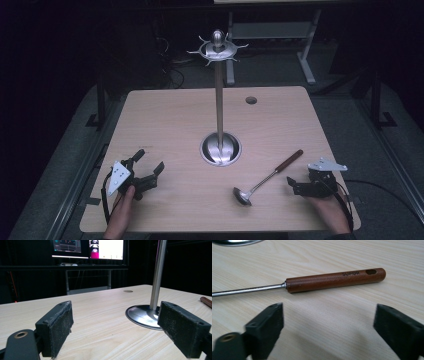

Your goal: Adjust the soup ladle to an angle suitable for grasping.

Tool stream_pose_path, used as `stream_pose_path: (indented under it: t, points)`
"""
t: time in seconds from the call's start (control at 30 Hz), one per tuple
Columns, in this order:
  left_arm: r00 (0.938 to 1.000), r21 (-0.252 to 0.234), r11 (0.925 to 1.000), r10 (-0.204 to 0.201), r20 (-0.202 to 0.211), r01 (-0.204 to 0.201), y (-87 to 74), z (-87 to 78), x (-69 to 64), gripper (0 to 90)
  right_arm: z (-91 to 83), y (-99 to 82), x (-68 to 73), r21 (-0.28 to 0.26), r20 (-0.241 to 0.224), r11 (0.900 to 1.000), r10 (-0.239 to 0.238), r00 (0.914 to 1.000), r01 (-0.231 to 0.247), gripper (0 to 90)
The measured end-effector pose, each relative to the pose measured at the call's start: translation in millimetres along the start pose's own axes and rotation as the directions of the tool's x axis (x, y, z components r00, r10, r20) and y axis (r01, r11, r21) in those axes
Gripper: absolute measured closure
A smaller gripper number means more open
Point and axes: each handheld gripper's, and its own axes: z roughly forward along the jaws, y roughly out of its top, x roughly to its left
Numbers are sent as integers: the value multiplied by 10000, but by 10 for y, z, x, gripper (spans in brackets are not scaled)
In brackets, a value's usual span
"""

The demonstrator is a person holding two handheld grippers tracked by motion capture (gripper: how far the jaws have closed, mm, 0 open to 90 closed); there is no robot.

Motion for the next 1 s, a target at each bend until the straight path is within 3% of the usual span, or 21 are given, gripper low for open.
stream_pose_path:
  t: [0.1, 0.17, 0.23, 0.27, 0.33, 0.47, 0.63, 0.87, 1.0]
  points:
    - [10000, -1, 10000, -27, 1, 27, 0, 1, 3, 125, 1, 5, -9, -32, -47, 10000, -12, 10000, 11, 148]
    - [10000, 11, 10000, -5, -9, 5, 0, -3, 7, 125, 6, 14, -42, -89, -119, 10000, 39, 9999, -40, 248]
    - [10000, -26, 10000, -33, 8, 33, -1, -4, 6, 125, 12, 21, -54, -54, -155, 9999, 156, 9998, -157, 277]
    - [10000, -55, 10000, -34, 25, 34, -2, -6, 6, 125, 28, 34, -80, -68, -205, 9997, 228, 9995, -229, 349]
    - [10000, -82, 10000, 5, 55, -5, -3, -8, 8, 125, 32, 40, -88, -113, -247, 9996, 237, 9994, -240, 378]
    - [10000, -59, 10000, 13, 44, -12, -2, -10, 5, 124, 49, 79, -119, -343, -120, 9991, 231, 9997, -235, 529]
    - [10000, -123, 9999, -51, 85, 52, -4, -12, 3, 124, 117, 128, -195, -496, -319, 9976, 461, 9984, -476, 739]
    - [9998, -158, 9999, 14, 198, -11, -5, -20, 1, 125, 187, 182, -230, -446, -412, 9981, 401, 9983, -420, 893]
    - [9998, -153, 9999, 15, 190, -12, -5, -20, 1, 125, 235, 222, -230, -373, -469, 9986, 359, 9983, -376, 896]
